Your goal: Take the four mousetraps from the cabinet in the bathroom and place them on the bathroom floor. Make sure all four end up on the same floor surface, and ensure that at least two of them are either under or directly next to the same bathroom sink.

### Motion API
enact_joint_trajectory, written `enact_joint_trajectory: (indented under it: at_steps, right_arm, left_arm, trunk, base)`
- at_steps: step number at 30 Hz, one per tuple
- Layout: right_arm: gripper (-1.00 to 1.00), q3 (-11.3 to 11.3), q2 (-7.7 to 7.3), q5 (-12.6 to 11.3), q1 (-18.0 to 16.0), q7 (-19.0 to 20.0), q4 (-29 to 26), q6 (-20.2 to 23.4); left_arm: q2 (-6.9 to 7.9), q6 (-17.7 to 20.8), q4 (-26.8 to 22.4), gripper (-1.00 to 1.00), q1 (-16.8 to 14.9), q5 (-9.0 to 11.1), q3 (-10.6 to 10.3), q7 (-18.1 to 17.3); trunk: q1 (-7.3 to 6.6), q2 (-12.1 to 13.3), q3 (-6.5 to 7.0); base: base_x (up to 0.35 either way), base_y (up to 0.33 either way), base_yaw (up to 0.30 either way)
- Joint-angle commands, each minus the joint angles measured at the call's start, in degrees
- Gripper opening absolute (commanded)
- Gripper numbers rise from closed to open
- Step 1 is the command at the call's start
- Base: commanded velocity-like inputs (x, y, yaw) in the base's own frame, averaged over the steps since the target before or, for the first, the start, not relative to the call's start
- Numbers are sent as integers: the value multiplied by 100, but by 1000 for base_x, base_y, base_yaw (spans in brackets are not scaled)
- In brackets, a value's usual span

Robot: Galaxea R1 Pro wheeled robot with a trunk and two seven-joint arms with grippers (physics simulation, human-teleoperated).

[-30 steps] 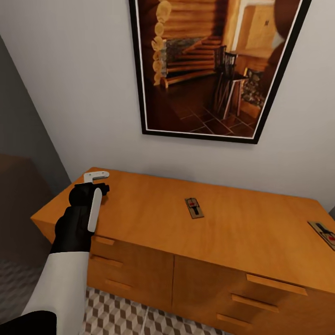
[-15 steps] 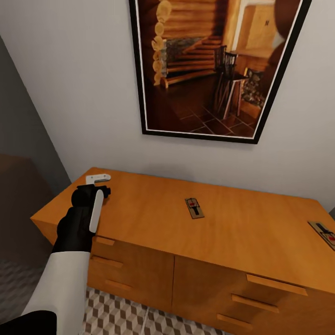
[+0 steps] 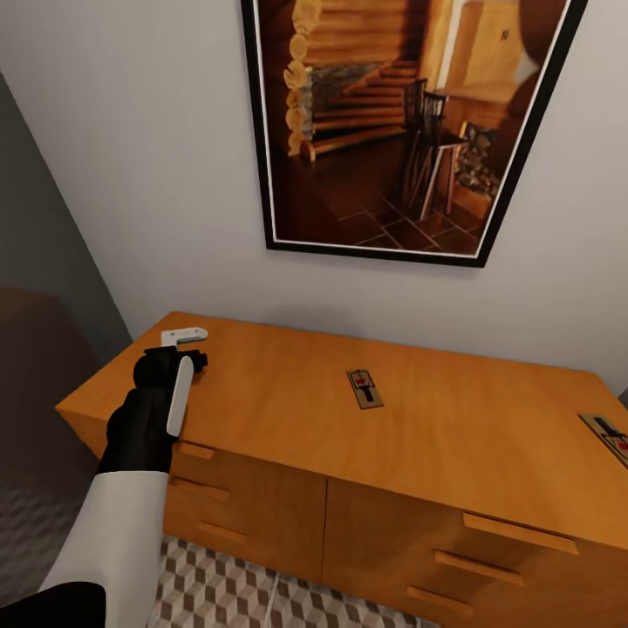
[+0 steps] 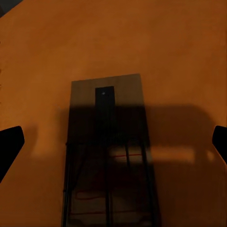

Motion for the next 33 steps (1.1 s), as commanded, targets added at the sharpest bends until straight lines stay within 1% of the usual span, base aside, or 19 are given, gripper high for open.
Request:
enact_joint_trajectory:
  at_steps: [1,14,33]
  right_arm:
    - [-100,-46,4,42,-3,-2,4,-17]
    - [-100,-46,8,42,-2,-2,4,-17]
    - [-100,-46,8,42,-5,-2,4,-17]
  left_arm:
    - [0,24,-5,100,-4,4,11,7]
    - [6,30,2,100,-4,5,26,2]
    - [6,26,134,100,-4,5,27,-5]
  trunk:
    - [0,-3,-9]
    - [0,-3,-25]
    - [0,-3,-25]
  base:
    - [0,0,0]
    - [0,0,0]
    - [0,0,0]
